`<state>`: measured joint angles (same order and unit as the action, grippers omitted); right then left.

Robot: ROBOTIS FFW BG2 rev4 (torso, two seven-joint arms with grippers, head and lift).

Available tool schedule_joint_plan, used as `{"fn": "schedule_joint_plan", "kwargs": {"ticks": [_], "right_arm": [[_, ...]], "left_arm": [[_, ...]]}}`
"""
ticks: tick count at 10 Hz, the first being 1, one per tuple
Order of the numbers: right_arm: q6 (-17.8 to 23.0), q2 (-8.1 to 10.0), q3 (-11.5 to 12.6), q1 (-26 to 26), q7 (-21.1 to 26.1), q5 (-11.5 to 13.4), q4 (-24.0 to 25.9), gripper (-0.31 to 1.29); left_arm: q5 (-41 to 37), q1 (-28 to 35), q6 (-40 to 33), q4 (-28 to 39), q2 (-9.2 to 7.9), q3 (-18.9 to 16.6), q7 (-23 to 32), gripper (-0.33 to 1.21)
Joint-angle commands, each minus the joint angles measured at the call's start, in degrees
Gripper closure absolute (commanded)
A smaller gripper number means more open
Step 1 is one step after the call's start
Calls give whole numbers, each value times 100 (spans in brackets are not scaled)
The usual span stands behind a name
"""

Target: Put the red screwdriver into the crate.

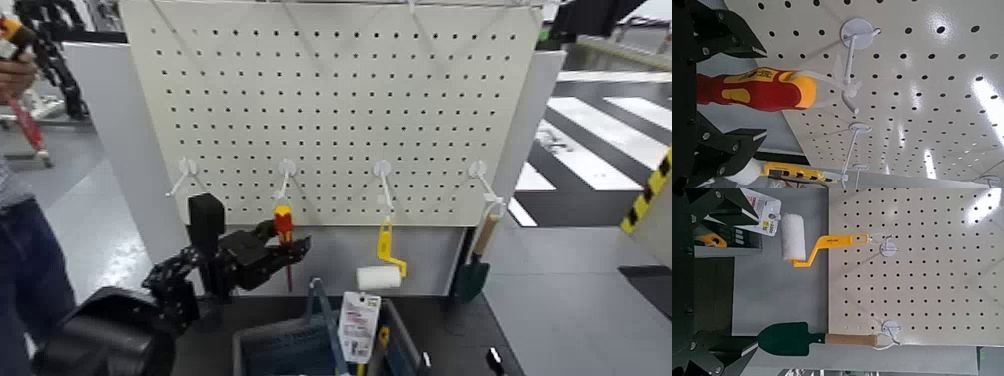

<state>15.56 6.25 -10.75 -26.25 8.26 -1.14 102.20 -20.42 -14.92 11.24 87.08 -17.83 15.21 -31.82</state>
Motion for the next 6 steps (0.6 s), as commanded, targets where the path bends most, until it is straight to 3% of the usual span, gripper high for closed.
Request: {"fn": "schedule_joint_plan", "kwargs": {"ticks": [1, 3, 6], "right_arm": [[9, -10, 12, -3, 0, -1, 10, 19], [9, -10, 3, -12, 0, -1, 10, 19], [0, -10, 3, -12, 0, -1, 10, 19]], "left_arm": [[3, 33, 63, 125, 25, -53, 18, 111], [20, 59, 80, 213, 25, -106, 18, 119], [3, 182, 124, 363, 52, -202, 18, 119]]}}
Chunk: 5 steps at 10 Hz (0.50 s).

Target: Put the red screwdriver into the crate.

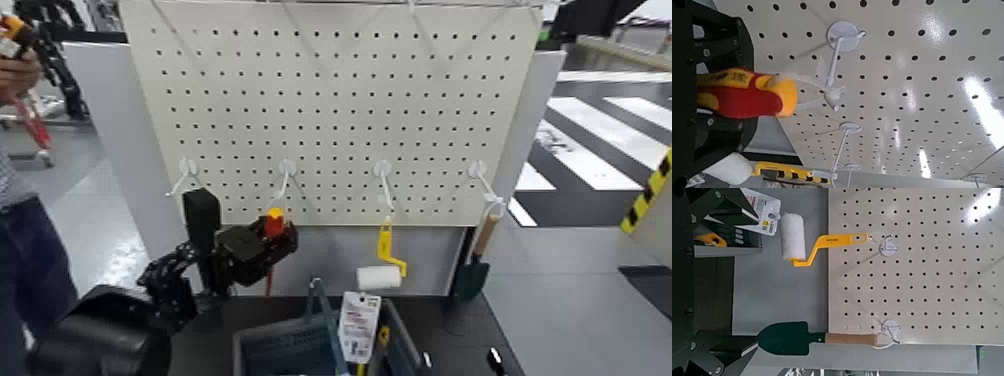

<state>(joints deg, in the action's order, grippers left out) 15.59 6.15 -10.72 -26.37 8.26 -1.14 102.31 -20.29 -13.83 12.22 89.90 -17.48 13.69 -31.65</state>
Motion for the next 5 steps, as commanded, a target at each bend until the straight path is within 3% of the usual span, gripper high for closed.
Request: {"fn": "schedule_joint_plan", "kwargs": {"ticks": [1, 5], "right_arm": [[-3, 0, 0, 0, 0, 0, 0, 19], [-39, 0, 0, 9, 0, -9, 0, 19]], "left_arm": [[-10, 117, 53, 142, 25, -85, -17, 119], [-1, 354, 220, 661, 87, -244, 9, 119]]}}
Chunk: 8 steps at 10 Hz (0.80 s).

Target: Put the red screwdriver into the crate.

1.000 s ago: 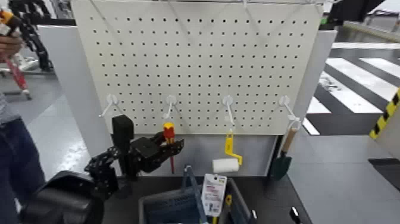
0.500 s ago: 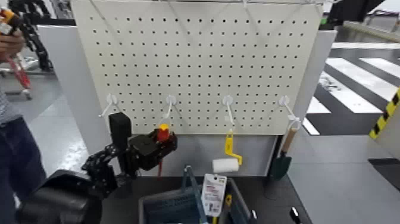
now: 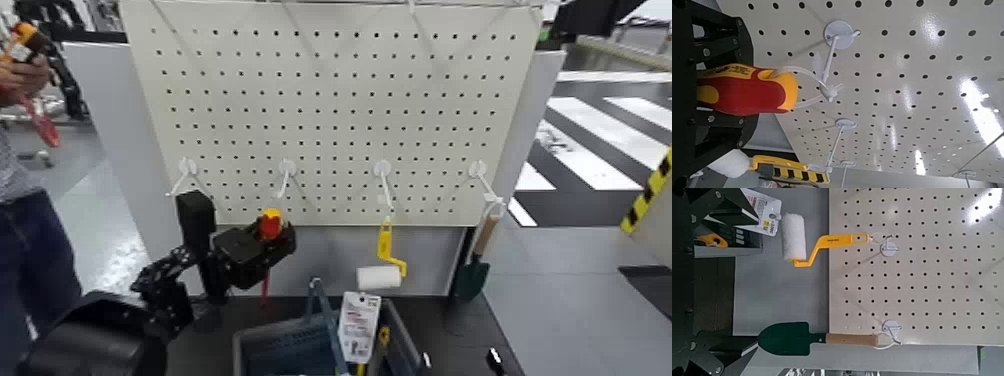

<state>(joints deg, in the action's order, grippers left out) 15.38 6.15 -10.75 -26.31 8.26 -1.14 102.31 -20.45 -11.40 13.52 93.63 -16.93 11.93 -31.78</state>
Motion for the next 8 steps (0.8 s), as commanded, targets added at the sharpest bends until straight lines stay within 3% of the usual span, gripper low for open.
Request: {"fn": "schedule_joint_plan", "kwargs": {"ticks": [1, 8], "right_arm": [[-26, 0, 3, 3, 0, -9, 0, 19], [-53, 26, -6, 38, -9, -53, -35, 19]], "left_arm": [[6, 182, 177, 507, 41, -112, 32, 119], [-73, 639, 836, 1413, 120, -472, 216, 119]]}}
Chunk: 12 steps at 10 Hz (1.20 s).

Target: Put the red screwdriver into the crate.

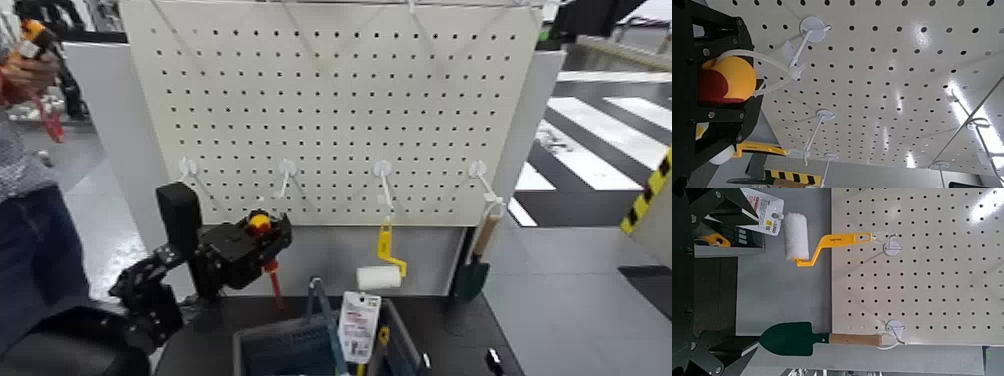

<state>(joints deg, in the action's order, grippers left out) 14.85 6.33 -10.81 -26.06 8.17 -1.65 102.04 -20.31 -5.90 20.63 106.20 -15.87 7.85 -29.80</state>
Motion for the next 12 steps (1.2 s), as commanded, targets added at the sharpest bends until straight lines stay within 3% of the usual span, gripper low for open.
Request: {"fn": "schedule_joint_plan", "kwargs": {"ticks": [1, 3, 7, 12], "right_arm": [[0, 9, -9, 22, 0, -11, -27, 19], [0, 9, -9, 22, 0, -11, -18, 19], [-26, 9, -9, 22, 0, -11, -18, 19], [-18, 9, -26, 22, 0, -46, -27, 19]], "left_arm": [[-193, 142, 205, 199, 31, -64, 27, 119], [-342, 238, 565, 349, -13, -117, -122, 119], [-667, 731, 1251, 604, -4, -697, -316, 119], [-1168, 862, 1198, 59, 119, -671, -658, 119]]}}
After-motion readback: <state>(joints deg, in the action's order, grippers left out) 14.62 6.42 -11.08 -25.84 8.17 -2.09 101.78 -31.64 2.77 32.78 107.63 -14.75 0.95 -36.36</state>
